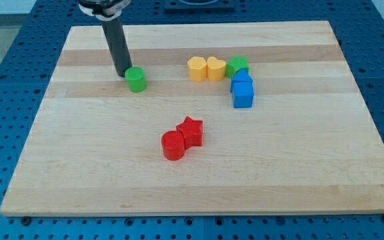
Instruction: Move the green circle at the bottom left of the hexagon
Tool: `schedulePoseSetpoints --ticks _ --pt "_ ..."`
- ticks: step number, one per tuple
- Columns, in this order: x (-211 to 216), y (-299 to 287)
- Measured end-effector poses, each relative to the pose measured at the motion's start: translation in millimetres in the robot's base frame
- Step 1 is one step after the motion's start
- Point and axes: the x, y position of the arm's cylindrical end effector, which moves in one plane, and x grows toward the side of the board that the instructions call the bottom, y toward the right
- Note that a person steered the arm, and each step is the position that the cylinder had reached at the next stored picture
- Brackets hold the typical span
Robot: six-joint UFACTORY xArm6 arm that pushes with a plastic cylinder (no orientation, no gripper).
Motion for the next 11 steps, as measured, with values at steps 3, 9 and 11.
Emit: schedulePoseSetpoints --ticks 3,9,11 --pt "32 2" --pt "39 35" --pt "61 47"
